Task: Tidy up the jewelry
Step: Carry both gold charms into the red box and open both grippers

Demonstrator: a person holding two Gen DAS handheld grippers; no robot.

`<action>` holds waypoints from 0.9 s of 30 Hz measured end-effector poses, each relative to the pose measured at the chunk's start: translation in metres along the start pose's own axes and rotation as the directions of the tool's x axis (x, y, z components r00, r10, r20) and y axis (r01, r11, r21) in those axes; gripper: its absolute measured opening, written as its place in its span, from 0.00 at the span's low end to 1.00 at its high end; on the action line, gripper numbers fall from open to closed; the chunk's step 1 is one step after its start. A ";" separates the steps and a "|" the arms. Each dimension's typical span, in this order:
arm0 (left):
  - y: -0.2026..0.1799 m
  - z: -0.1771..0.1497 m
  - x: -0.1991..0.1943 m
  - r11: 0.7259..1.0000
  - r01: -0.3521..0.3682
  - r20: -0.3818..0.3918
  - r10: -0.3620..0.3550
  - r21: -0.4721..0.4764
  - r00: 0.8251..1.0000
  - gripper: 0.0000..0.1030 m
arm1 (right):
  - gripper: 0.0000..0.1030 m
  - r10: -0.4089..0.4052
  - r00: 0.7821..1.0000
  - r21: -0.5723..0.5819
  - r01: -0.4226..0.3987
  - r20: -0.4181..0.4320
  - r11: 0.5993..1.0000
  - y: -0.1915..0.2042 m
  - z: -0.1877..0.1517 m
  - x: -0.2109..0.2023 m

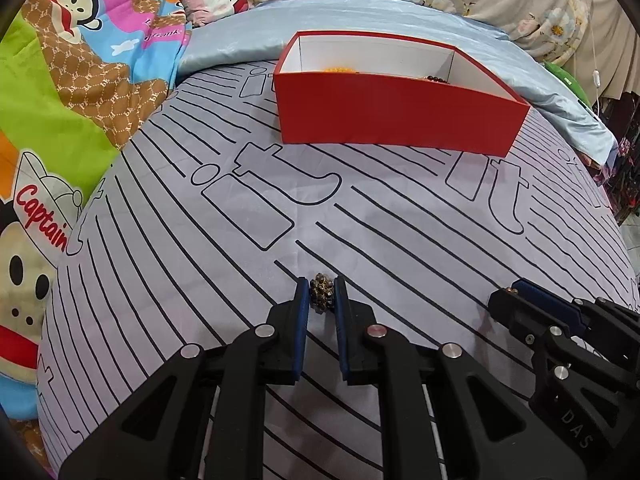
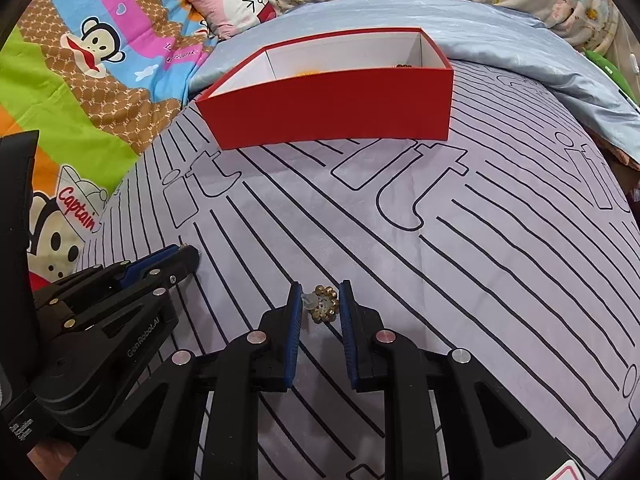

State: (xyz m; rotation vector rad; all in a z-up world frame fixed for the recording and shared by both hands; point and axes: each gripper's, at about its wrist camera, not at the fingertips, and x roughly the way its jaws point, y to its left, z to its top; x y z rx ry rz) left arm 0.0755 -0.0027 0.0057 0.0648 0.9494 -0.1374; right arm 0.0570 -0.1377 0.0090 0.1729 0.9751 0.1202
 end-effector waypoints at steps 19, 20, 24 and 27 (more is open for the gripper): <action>-0.016 0.045 -0.042 0.999 0.034 0.101 -0.035 0.011 0.994 0.12 | 0.17 0.031 0.991 0.007 -0.032 0.131 0.999 -0.003 0.040 -0.051; -0.016 0.050 -0.043 0.999 0.034 0.109 -0.035 0.010 0.993 0.12 | 0.17 0.027 0.990 0.003 -0.028 0.141 1.000 -0.003 0.045 -0.053; -0.017 0.076 -0.045 0.999 0.040 0.145 -0.040 0.004 0.989 0.12 | 0.17 0.030 0.984 -0.004 -0.030 0.177 1.000 -0.006 0.072 -0.057; -0.015 0.095 -0.042 0.999 0.049 0.161 -0.048 0.001 0.986 0.12 | 0.17 0.031 0.979 -0.008 -0.030 0.201 1.000 -0.008 0.095 -0.056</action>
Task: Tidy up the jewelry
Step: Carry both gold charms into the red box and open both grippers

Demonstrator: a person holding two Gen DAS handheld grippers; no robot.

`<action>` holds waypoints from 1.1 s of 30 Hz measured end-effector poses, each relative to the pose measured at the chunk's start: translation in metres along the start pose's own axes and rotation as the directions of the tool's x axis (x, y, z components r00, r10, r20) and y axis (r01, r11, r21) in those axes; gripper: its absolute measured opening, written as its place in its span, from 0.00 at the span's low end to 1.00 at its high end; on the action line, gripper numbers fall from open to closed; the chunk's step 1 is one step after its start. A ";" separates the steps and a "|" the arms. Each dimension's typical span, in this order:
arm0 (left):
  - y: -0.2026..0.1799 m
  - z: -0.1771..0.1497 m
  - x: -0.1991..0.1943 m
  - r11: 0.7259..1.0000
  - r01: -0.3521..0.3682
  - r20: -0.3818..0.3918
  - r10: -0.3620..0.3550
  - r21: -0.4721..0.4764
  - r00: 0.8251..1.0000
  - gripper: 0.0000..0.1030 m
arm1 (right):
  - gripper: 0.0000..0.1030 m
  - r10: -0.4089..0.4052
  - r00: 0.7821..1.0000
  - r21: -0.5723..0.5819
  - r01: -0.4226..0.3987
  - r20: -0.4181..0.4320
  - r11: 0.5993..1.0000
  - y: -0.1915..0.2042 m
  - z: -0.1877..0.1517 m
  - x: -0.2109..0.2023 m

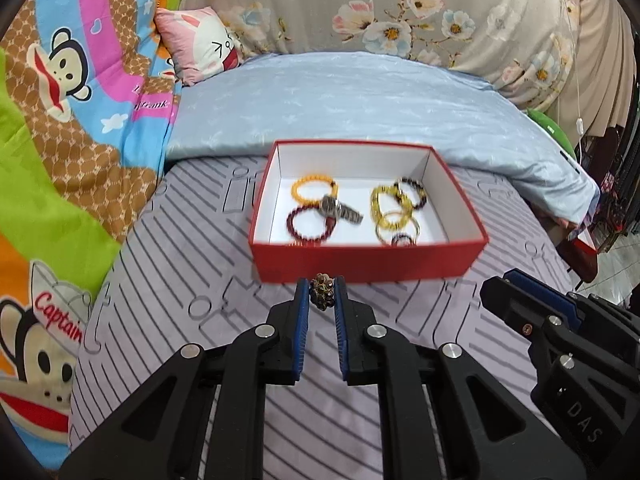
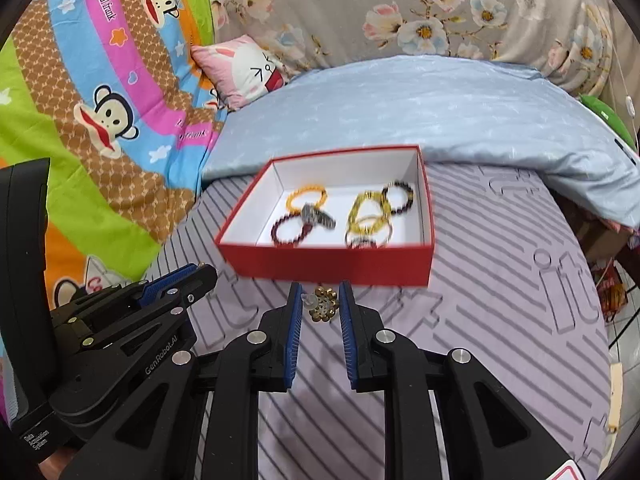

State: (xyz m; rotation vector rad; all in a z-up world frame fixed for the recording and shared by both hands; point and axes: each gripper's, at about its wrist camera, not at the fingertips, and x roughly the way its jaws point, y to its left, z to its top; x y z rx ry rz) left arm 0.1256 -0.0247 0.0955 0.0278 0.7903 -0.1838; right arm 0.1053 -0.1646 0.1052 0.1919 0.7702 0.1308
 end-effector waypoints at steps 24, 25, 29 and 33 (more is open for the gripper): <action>-0.002 0.095 0.143 0.998 -0.054 -0.035 0.054 0.018 0.998 0.12 | 0.17 -0.051 0.997 0.025 0.053 -0.056 0.998 -0.035 0.091 0.146; -0.001 0.095 0.148 0.998 -0.053 -0.039 0.054 0.015 0.998 0.12 | 0.17 -0.054 0.997 0.025 0.055 -0.059 0.998 -0.036 0.092 0.150; 0.000 0.096 0.160 0.999 -0.052 -0.052 0.052 0.010 0.997 0.12 | 0.17 -0.061 0.995 0.026 0.063 -0.073 0.998 -0.040 0.092 0.163; 0.001 0.096 0.168 0.999 -0.050 -0.059 0.050 0.002 0.997 0.12 | 0.17 -0.057 0.995 0.036 0.060 -0.082 0.998 -0.044 0.092 0.169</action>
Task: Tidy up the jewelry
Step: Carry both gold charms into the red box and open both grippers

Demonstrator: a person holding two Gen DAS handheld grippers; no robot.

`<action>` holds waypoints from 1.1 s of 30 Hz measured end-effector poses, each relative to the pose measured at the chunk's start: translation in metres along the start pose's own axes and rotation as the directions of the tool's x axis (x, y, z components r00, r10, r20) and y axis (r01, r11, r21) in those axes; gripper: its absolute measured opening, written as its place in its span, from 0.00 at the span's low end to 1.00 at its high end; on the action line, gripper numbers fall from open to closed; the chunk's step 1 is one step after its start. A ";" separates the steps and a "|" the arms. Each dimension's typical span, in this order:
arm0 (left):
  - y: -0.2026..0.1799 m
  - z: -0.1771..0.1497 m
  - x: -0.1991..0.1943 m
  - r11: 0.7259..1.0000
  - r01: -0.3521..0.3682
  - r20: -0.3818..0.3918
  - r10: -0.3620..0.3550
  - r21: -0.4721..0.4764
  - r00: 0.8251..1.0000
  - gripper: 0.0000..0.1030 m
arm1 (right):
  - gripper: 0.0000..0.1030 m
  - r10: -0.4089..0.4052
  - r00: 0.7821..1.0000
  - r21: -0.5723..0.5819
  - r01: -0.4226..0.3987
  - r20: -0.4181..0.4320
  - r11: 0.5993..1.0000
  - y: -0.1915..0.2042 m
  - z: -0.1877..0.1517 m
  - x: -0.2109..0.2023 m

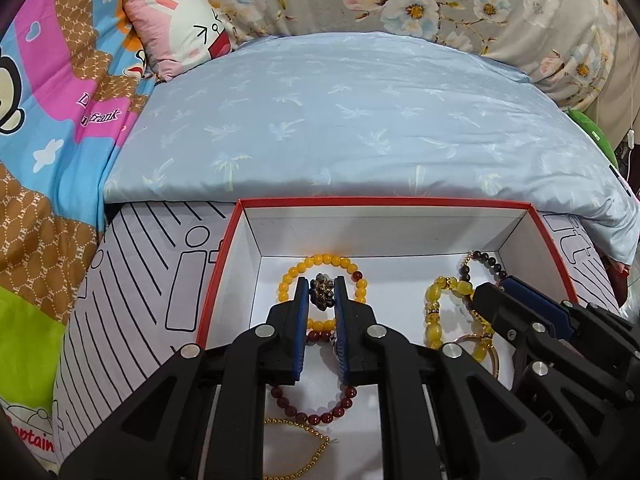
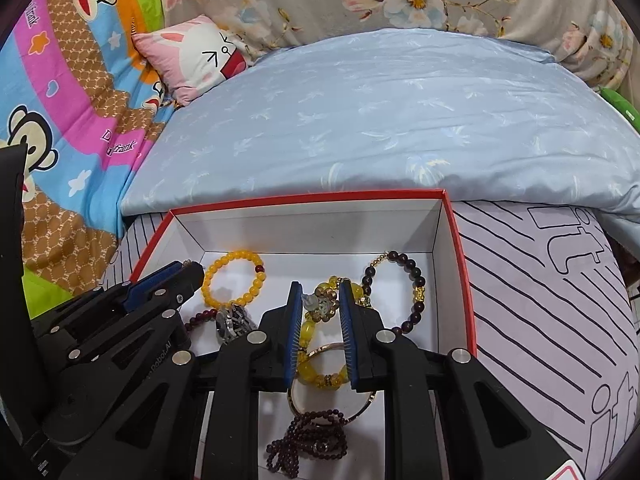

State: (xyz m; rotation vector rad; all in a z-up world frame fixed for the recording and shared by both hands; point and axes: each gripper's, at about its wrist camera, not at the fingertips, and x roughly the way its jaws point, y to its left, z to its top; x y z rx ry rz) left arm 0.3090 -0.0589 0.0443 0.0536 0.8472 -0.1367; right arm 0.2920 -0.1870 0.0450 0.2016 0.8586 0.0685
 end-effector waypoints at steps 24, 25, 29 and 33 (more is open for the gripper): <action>0.004 0.001 0.011 1.000 0.002 -0.017 -0.002 -0.016 1.000 0.12 | 0.17 -0.005 1.000 -0.012 0.004 -0.018 1.000 0.001 -0.003 0.013; 0.004 0.001 0.011 1.000 0.000 -0.015 0.000 -0.015 1.000 0.12 | 0.17 -0.006 1.000 -0.013 0.006 -0.017 1.000 0.001 -0.003 0.012; 0.004 0.000 0.012 1.000 -0.001 -0.016 0.001 -0.014 1.000 0.12 | 0.17 -0.012 1.000 -0.020 0.012 -0.015 1.000 0.003 -0.004 0.013; 0.005 0.000 0.012 1.000 -0.001 -0.017 0.001 -0.012 1.000 0.12 | 0.17 -0.013 1.000 -0.022 0.013 -0.014 1.000 0.004 -0.005 0.014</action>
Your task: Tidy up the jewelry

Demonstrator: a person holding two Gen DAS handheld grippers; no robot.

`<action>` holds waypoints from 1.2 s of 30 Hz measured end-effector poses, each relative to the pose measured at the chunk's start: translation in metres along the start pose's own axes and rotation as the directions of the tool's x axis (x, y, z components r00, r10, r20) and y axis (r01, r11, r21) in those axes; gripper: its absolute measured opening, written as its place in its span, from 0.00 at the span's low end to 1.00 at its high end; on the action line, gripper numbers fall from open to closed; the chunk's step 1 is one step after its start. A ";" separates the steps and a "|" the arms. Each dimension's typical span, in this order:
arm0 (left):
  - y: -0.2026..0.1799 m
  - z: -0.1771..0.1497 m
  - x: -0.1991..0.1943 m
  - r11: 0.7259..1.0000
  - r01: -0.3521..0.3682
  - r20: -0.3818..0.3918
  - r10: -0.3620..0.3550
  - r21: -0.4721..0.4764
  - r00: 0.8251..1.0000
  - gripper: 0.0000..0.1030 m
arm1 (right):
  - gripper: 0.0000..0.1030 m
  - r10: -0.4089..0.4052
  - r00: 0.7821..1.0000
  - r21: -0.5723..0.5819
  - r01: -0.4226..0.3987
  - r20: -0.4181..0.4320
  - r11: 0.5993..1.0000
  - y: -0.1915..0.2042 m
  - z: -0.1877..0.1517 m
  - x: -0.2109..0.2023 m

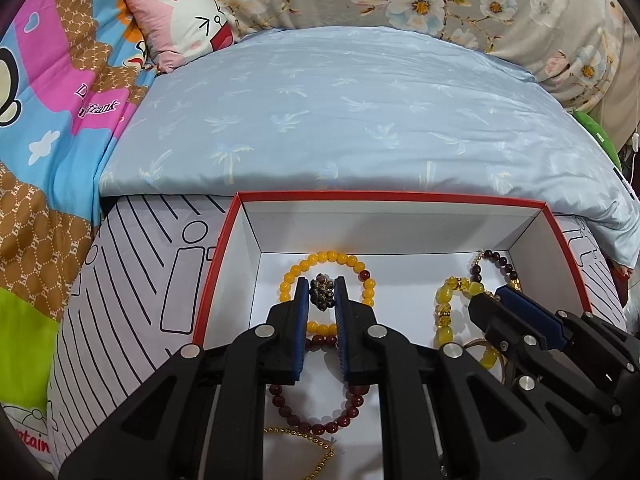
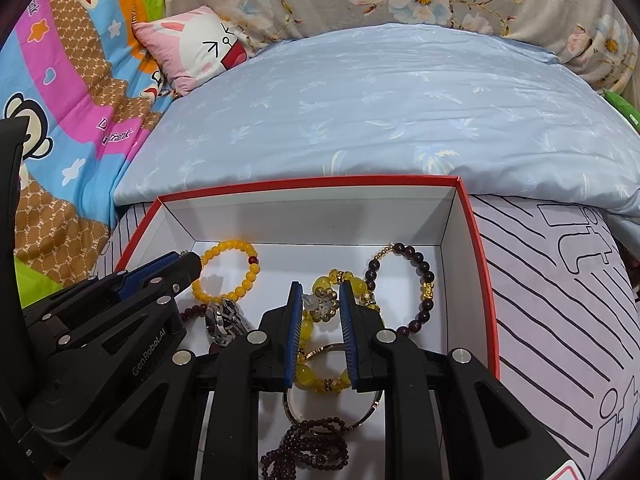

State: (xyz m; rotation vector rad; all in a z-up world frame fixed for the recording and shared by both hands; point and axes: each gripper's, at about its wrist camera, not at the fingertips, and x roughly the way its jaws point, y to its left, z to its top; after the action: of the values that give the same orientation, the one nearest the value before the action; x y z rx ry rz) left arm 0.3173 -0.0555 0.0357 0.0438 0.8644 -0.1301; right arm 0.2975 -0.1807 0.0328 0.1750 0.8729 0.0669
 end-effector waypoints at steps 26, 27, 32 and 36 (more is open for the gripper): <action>0.000 -0.002 -0.007 1.000 -0.009 0.037 0.009 0.003 0.999 0.28 | 0.28 -0.035 0.999 -0.001 0.035 0.025 0.999 0.001 -0.003 -0.008; -0.001 -0.002 -0.010 1.000 -0.014 0.047 0.014 0.003 0.999 0.30 | 0.31 -0.037 0.999 0.000 0.037 0.029 0.999 0.001 -0.004 -0.012; 0.000 -0.011 -0.027 1.000 -0.015 0.063 0.016 -0.014 0.998 0.33 | 0.36 -0.072 0.996 -0.014 0.073 0.058 0.997 0.002 -0.009 -0.031; -0.002 -0.019 -0.038 1.000 -0.015 0.060 0.016 -0.014 0.998 0.33 | 0.38 -0.087 0.994 -0.006 0.087 0.066 0.996 0.001 -0.017 -0.045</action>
State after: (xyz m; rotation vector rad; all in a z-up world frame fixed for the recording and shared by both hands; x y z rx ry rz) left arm 0.2781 -0.0520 0.0519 0.0340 0.8049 -0.1103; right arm 0.2556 -0.1829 0.0566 0.1296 0.8137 -0.0163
